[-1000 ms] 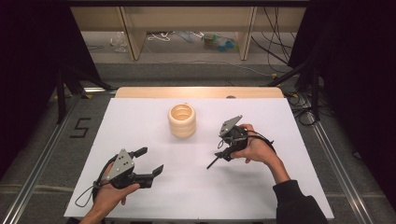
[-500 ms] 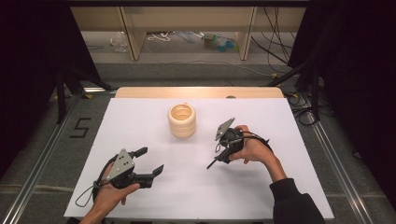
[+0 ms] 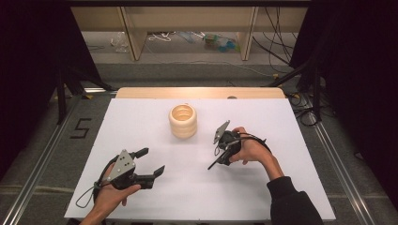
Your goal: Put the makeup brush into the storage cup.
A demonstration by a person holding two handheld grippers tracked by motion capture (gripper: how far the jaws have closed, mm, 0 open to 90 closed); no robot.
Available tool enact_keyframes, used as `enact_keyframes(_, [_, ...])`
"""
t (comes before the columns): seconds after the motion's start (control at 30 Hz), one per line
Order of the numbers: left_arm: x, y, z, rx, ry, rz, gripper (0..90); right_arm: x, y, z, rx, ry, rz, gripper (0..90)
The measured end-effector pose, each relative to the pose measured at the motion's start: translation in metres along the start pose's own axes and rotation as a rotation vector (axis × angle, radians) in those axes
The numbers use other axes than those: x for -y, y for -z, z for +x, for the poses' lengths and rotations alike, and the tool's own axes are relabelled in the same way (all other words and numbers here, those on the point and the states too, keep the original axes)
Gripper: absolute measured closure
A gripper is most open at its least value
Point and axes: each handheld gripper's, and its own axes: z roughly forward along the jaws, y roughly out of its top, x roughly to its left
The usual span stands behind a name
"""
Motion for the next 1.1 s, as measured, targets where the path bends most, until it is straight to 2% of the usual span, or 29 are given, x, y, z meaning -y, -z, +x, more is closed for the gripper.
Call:
enact_keyframes(0.07, [0.0, -0.0001, -0.0001, 0.0, 0.004, 0.0, 16.2, 0.0001, -0.0021, -0.0001, -0.006, 0.012, 0.009, 32.2])
enact_keyframes(0.13, [-0.0003, -0.0001, 0.0006, 0.002, -0.011, -0.001, 16.2, -0.0001, -0.0036, -0.0001, -0.007, 0.015, 0.015, 32.7])
enact_keyframes(0.2, [-0.0002, 0.0, -0.0005, 0.004, -0.001, -0.002, 16.2, -0.0001, -0.0047, -0.0004, -0.006, 0.012, 0.019, 32.9])
enact_keyframes(0.47, [-0.0004, 0.0, -0.0001, 0.004, -0.004, 0.0, 16.4, 0.0008, -0.0078, -0.003, -0.015, -0.005, 0.037, 35.2])
enact_keyframes(0.73, [-0.0003, -0.0005, -0.0009, 0.01, 0.003, 0.0, 17.0, 0.0035, -0.0095, -0.0083, -0.059, -0.062, 0.031, 37.3])
enact_keyframes(0.87, [-0.0003, -0.0004, -0.001, 0.012, 0.004, 0.0, 17.2, 0.0027, -0.0095, -0.0077, -0.052, -0.075, 0.036, 38.3])
enact_keyframes(1.1, [-0.0007, 0.0003, -0.0006, 0.011, 0.004, -0.005, 17.5, -0.001, -0.0079, -0.0055, -0.053, -0.079, 0.062, 47.4])
